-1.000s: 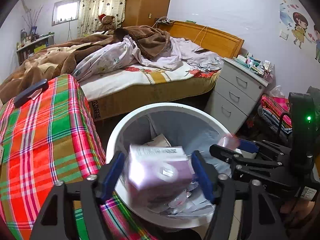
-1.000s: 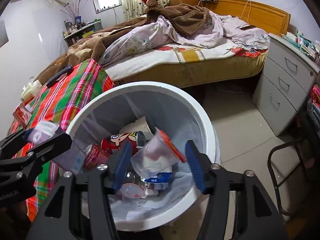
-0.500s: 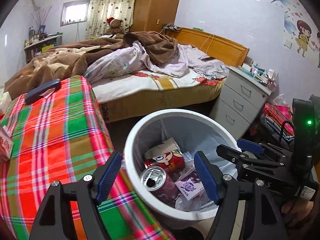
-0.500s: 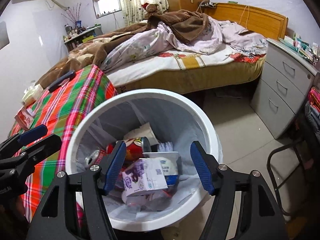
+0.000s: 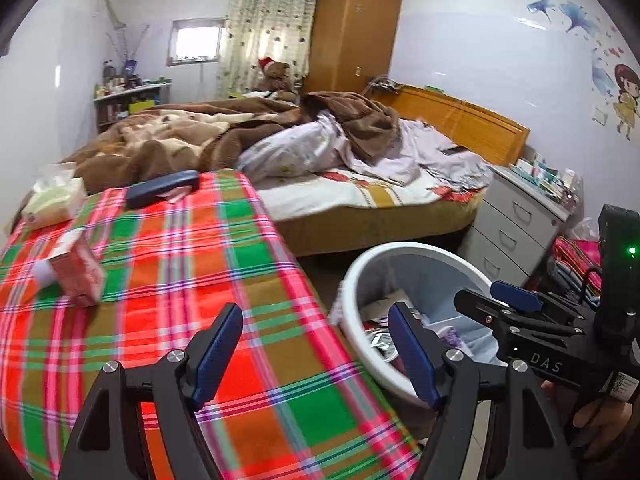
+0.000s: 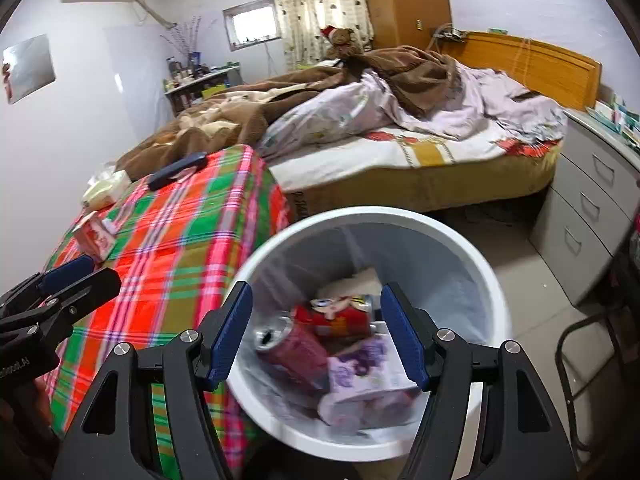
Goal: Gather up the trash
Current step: 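Move both open tools back over the bed toward the remaining trash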
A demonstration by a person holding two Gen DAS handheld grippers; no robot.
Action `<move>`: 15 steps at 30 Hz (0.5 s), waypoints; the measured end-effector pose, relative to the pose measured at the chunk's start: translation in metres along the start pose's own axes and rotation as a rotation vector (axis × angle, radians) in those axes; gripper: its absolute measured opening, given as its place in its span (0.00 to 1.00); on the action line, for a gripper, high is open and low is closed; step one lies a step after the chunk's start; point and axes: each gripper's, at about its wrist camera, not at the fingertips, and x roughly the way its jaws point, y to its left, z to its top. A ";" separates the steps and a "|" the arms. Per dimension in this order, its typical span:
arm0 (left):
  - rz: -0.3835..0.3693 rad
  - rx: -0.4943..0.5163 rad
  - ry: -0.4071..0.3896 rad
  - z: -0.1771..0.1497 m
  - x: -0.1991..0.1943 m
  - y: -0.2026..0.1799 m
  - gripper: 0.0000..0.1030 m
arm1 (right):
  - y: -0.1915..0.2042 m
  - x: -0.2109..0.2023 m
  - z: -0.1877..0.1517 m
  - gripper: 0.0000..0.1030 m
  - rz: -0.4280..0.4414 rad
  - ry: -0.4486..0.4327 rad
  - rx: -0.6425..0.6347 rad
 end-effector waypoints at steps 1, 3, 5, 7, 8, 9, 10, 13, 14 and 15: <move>0.024 -0.002 -0.006 -0.001 -0.005 0.006 0.73 | 0.005 0.001 0.001 0.66 0.011 -0.003 -0.007; 0.052 -0.006 -0.014 -0.002 -0.012 0.015 0.73 | 0.012 0.001 0.001 0.66 0.020 -0.007 -0.016; 0.059 -0.022 -0.016 -0.004 -0.017 0.026 0.73 | 0.022 0.003 0.001 0.66 0.031 -0.013 -0.028; 0.078 -0.037 -0.015 -0.006 -0.023 0.038 0.73 | 0.031 0.004 0.003 0.66 0.050 -0.014 -0.035; 0.092 -0.040 -0.018 -0.007 -0.026 0.043 0.73 | 0.035 0.004 0.003 0.66 0.062 -0.016 -0.039; 0.104 -0.047 -0.022 -0.008 -0.029 0.049 0.73 | 0.040 0.004 0.003 0.66 0.069 -0.018 -0.045; 0.112 -0.055 -0.024 -0.009 -0.033 0.055 0.73 | 0.044 0.004 0.003 0.66 0.075 -0.020 -0.051; 0.138 -0.083 -0.036 -0.010 -0.043 0.073 0.73 | 0.062 0.007 0.004 0.66 0.112 -0.025 -0.071; 0.154 -0.090 -0.042 -0.011 -0.047 0.081 0.73 | 0.066 0.007 0.003 0.66 0.120 -0.025 -0.073; 0.163 -0.096 -0.047 -0.011 -0.050 0.086 0.73 | 0.072 0.007 0.004 0.66 0.130 -0.026 -0.079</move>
